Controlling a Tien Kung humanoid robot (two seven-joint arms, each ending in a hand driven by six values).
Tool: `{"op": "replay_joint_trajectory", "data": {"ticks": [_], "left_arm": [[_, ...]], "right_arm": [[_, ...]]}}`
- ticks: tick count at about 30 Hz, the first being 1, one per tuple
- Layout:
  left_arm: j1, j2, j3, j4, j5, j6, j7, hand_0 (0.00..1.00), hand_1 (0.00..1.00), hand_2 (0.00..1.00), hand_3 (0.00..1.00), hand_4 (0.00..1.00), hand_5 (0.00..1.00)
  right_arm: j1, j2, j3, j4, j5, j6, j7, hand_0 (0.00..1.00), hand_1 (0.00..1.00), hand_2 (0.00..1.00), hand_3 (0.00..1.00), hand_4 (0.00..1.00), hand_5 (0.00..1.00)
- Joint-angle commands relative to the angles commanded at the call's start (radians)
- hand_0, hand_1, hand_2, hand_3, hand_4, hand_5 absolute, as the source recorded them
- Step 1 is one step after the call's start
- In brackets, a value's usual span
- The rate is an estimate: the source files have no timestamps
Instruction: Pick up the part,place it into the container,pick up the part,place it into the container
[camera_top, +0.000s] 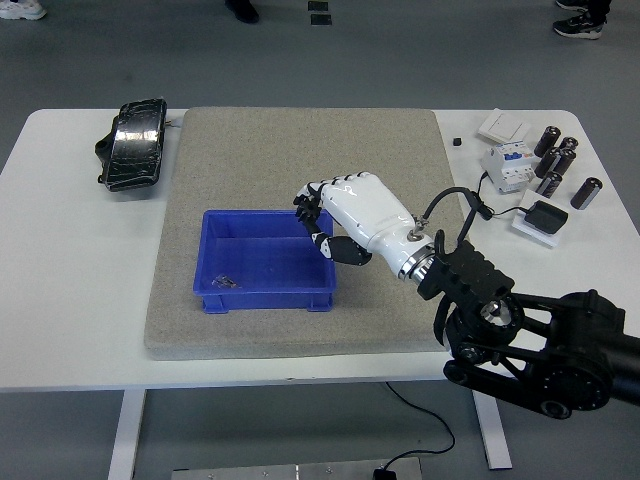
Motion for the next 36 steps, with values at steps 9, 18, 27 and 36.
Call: {"op": "replay_joint_trajectory", "data": {"ticks": [9,18,27,36], "left_arm": [[-0.001,0.0,-0.005,0.0,0.006,-0.001,0.003,0.68,0.671,0.624,0.575,0.554,0.474],[-0.004,-0.002,-0.007,0.002,0.008,-0.003,0.003,0.68,0.671,0.624,0.575,0.552,0.475],[-0.005,0.0,-0.01,0.0,0.016,-0.001,0.007,0.68,0.672,0.624,0.574,0.552,0.474],[-0.011,0.0,-0.016,0.001,0.026,-0.003,0.009,0.68,0.672,0.621,0.572,0.545,0.469]], "right_arm": [[0.001,0.029,-0.033,-0.019,0.009,0.03,-0.021,0.789,0.862,0.821,0.773,0.638,0.293],[-0.001,0.016,0.004,-0.008,0.059,0.02,-0.011,0.752,0.842,0.807,0.777,0.679,0.31],[0.049,-0.081,0.097,-0.112,0.225,0.013,0.032,0.701,0.793,0.784,0.759,0.69,0.317],[0.114,-0.08,0.003,-0.292,0.295,0.122,0.045,0.599,0.791,0.932,0.97,0.826,0.394]]}}
